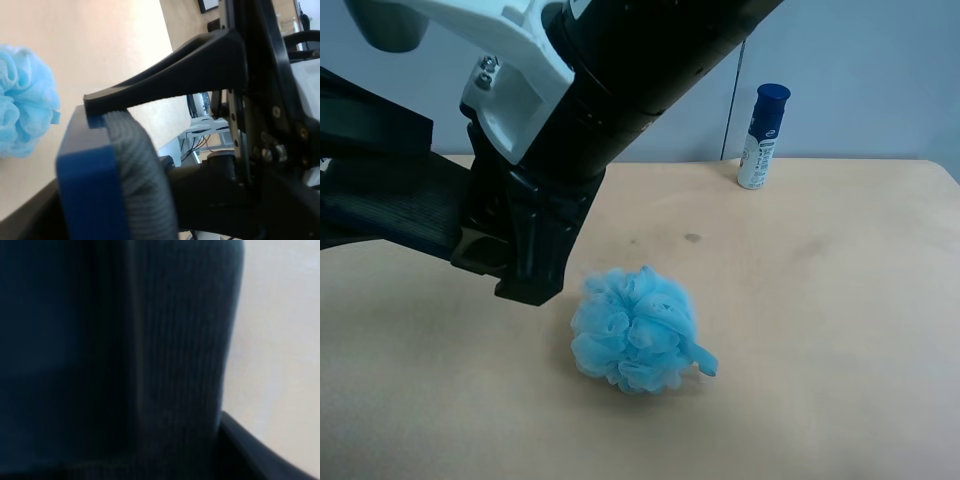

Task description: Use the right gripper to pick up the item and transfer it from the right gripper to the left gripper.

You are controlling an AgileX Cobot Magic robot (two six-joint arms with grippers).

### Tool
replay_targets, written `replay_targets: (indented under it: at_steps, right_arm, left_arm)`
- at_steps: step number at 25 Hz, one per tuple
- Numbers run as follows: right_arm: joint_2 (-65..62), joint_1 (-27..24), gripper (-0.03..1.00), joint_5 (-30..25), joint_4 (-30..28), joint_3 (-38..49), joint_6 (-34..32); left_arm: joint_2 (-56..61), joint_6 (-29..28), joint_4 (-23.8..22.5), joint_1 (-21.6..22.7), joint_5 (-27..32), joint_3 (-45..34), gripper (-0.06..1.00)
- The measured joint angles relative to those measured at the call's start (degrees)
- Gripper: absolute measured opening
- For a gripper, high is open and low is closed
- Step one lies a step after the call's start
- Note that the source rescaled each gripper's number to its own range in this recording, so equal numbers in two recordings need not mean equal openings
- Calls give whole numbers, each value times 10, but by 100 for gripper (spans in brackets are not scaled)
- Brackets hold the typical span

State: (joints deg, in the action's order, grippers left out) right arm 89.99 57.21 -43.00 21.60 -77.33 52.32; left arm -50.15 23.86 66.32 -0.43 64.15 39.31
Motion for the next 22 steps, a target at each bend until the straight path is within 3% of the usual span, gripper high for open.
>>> replay_targets:
  at_steps: [2,7,22]
  right_arm:
    - [0,0,0,0,0,0,0]
    - [-2,-1,0,-1,-9,0,0]
    - [-3,-2,0,-1,-15,0,0]
  left_arm:
    - [0,0,-4,0,-1,0,45]
    - [-3,0,-24,0,-9,0,6]
    - [-3,4,-27,0,-13,0,5]
